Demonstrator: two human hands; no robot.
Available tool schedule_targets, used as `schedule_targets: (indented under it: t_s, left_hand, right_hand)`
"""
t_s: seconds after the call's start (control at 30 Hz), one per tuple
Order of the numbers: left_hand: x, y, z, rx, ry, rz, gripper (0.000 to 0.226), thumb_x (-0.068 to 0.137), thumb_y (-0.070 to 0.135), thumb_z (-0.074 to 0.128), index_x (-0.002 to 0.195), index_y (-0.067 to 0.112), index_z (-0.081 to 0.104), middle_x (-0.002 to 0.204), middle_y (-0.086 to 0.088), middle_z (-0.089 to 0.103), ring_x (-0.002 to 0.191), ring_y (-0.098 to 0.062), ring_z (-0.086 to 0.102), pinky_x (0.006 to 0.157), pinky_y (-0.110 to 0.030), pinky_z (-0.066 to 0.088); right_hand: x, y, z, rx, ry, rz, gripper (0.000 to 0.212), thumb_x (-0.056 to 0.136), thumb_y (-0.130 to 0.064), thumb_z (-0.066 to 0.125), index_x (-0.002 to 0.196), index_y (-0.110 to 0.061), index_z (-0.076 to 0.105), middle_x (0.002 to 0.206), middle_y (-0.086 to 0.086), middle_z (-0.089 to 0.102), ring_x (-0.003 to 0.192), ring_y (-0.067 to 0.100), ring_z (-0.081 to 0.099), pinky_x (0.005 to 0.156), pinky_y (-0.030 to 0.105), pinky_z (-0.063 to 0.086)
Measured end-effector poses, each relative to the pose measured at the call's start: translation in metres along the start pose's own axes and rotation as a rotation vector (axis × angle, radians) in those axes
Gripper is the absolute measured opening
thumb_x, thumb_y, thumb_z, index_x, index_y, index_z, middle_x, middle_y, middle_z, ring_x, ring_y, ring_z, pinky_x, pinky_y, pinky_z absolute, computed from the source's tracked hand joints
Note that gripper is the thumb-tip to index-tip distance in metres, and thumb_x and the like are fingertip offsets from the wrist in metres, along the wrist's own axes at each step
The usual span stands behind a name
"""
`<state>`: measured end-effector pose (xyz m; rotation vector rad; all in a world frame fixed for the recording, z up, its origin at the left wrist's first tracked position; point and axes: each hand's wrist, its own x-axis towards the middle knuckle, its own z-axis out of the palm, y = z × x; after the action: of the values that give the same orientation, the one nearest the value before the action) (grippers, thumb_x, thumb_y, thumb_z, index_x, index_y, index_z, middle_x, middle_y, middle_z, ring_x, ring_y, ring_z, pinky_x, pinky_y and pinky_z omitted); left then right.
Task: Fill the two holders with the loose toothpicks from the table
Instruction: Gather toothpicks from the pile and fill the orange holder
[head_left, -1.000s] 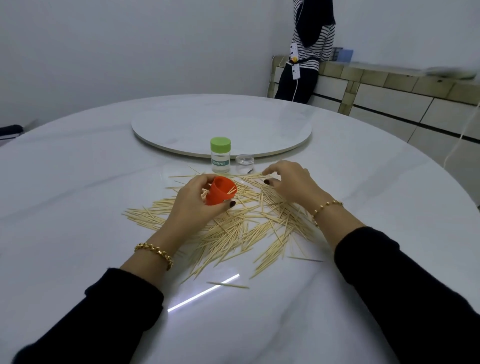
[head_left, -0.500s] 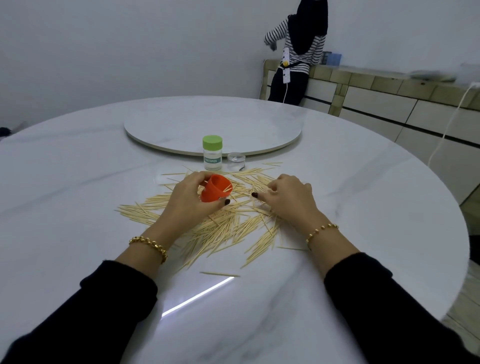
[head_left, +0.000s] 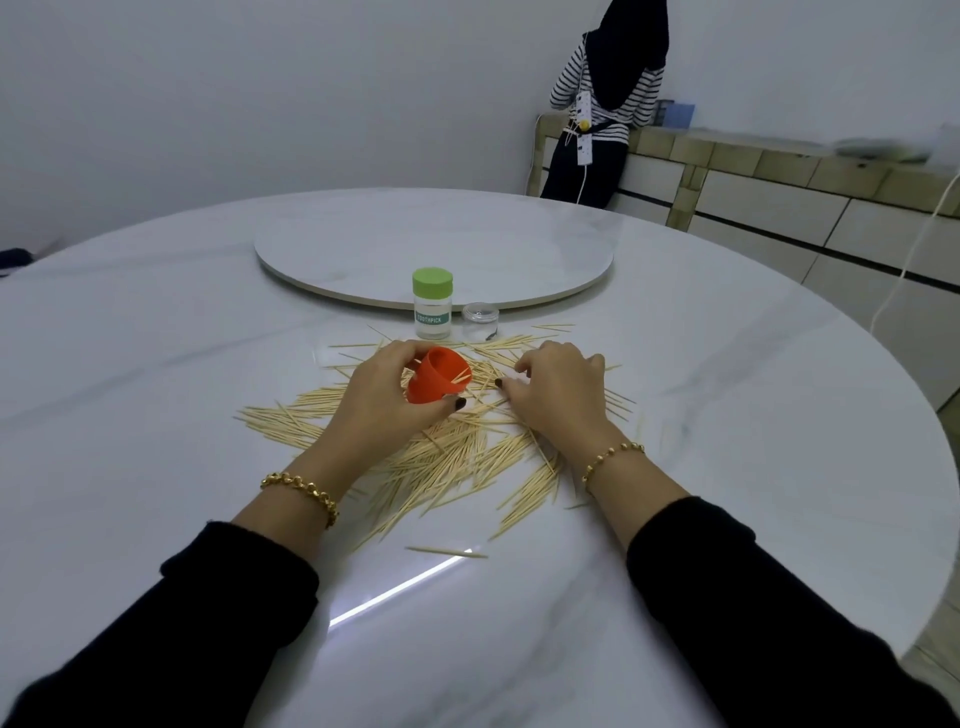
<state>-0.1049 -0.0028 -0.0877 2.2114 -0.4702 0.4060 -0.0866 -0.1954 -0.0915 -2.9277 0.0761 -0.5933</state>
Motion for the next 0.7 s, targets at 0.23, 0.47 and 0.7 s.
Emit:
schedule_targets:
  t_s: [0.23,0.47,0.7]
  left_hand:
    - [0.000,-0.001,0.001,0.004,-0.017,0.003,0.059,0.072,0.030,0.081,0.125,0.018,0.055,0.119,0.006,0.057,0.105,-0.006,0.047,0.072,-0.004,0.034]
    - [0.000,-0.001,0.001,-0.002,-0.006,0.002,0.059,0.072,0.031,0.081,0.124,0.019,0.055,0.116,0.009,0.055,0.104,-0.005,0.047,0.071,-0.003,0.034]
    - [0.001,-0.001,0.001,-0.005,-0.009,0.007,0.059,0.073,0.030,0.081,0.125,0.019,0.054,0.116,0.010,0.054,0.105,-0.004,0.046,0.070,-0.002,0.035]
  right_hand:
    - [0.003,0.000,0.006,-0.003,0.015,-0.014,0.022,0.093,-0.035,0.055,0.095,-0.023,0.073,0.096,-0.004,0.064,0.102,0.019,0.052,0.091,0.040,0.032]
    - [0.010,0.002,0.010,0.155,0.066,0.036,0.019,0.095,-0.026,0.053,0.094,-0.022,0.072,0.094,-0.005,0.068,0.102,0.017,0.054,0.090,0.038,0.031]
    - [0.015,0.003,0.008,0.628,0.185,0.085,0.015,0.090,-0.015,0.059,0.081,-0.018,0.070,0.072,-0.010,0.070,0.070,0.008,0.064,0.079,0.036,0.051]
